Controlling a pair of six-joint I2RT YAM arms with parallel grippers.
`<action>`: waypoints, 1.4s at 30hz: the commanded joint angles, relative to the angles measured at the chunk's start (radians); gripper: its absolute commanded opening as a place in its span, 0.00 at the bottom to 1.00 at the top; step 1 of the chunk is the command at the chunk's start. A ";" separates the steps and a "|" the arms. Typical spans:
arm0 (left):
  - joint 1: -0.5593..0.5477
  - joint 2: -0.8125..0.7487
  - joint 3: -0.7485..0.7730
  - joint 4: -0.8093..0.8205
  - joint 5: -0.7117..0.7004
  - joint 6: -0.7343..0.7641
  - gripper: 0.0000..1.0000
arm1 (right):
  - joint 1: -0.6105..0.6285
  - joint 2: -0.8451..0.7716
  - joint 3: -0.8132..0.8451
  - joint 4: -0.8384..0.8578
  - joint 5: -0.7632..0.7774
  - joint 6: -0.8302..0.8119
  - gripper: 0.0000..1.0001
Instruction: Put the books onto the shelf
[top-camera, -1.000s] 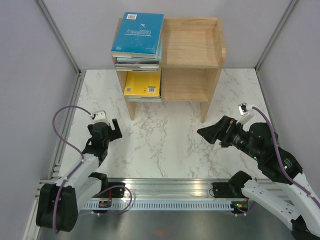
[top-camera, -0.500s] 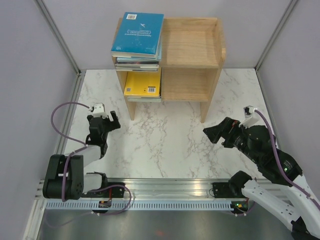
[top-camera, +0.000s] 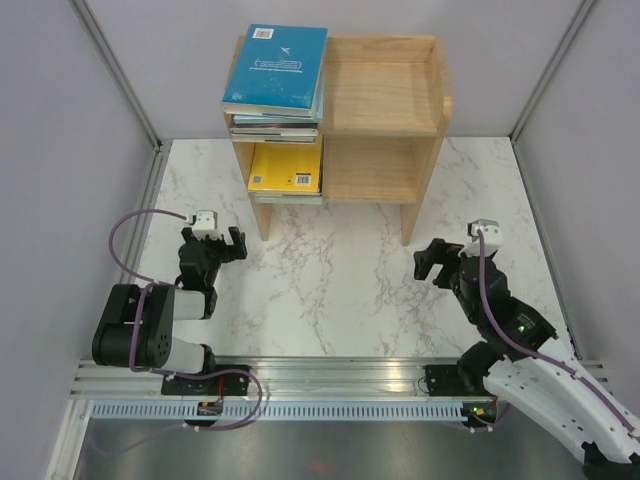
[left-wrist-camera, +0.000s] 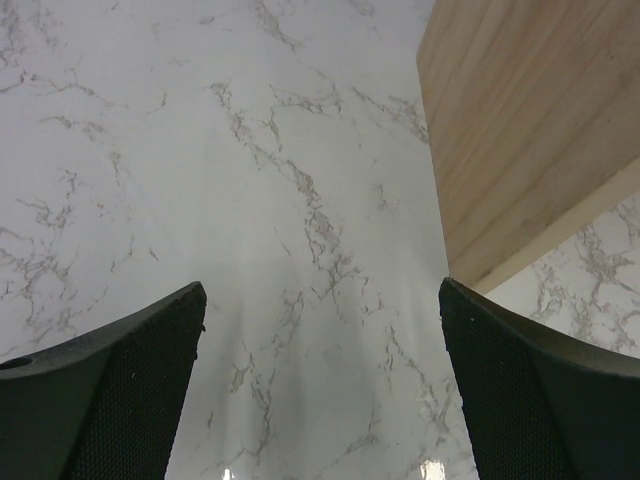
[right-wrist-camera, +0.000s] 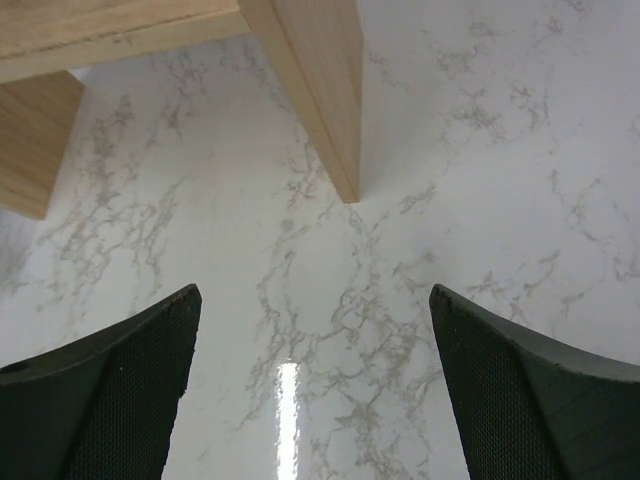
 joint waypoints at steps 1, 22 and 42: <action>-0.002 0.011 -0.003 0.152 -0.008 0.060 1.00 | 0.001 0.001 -0.116 0.321 0.147 -0.223 0.98; -0.002 0.008 0.000 0.142 -0.006 0.060 1.00 | -0.473 0.931 -0.428 1.715 -0.275 -0.631 0.98; -0.002 0.006 0.002 0.139 -0.005 0.060 1.00 | -0.603 1.008 -0.403 1.727 -0.384 -0.529 0.98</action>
